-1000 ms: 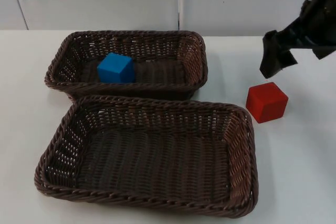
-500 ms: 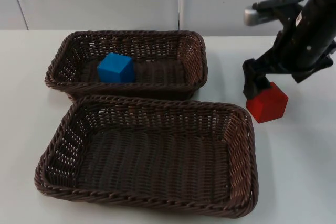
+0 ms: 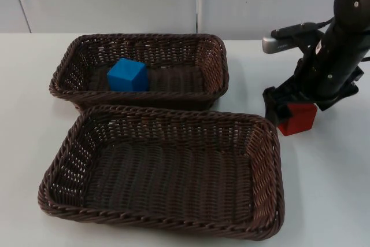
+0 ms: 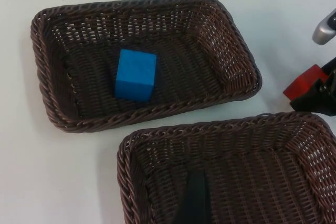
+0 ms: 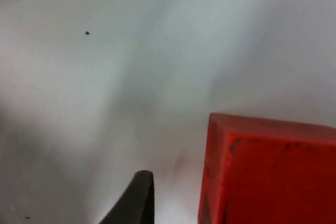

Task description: Pick up one cube with the left hand and place it into the upper basket. Pick up one cube with the right hand and place it into the lower basket.

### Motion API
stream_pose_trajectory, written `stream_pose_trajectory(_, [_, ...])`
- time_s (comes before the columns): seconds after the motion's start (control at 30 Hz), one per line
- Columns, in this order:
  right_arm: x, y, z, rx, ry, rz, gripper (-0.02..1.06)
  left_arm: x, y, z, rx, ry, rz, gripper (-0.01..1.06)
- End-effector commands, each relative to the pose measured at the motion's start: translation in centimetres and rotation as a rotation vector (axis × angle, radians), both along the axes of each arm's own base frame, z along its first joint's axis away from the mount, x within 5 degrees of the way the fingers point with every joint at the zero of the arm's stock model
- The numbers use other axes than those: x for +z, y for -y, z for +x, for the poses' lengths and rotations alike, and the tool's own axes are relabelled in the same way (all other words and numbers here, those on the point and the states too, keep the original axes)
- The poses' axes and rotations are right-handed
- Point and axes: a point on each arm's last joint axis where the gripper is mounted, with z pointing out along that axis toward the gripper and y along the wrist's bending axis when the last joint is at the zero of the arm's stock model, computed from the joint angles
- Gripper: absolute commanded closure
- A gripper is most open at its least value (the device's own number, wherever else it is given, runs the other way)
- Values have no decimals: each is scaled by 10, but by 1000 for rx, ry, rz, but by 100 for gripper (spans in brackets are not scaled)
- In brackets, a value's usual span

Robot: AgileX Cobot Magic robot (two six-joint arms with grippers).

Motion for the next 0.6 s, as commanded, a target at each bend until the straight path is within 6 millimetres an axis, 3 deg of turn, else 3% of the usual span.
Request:
stream_pose_trajectory(0.0, [0,-2,1,-1,11,6,-1,1,1,-2,-2,2,-12,36])
stream_pose_trajectory(0.17, [0,-2,1,-14,9,10,2,1,1,-2,-2,2,-12,36])
stream_pose_trajectory(0.27, [0,-1,2,-1,15,-5,19,1,1,-2,-2,2,-12,36])
stream_pose_trajectory(0.3, [0,-1,2,-1,15,-5,19,1,1,-2,-2,2,-12,36])
stream_pose_trajectory(0.43, [0,-1,1,1,12,-9,55,1,1,-2,-2,2,-12,36])
stream_pose_trajectory(0.47, [0,-1,1,1,12,-9,55,1,1,-2,-2,2,-12,36])
stream_pose_trajectory(0.57, [1,-1,1,1,12,-9,83,1,1,-2,-2,2,-12,36])
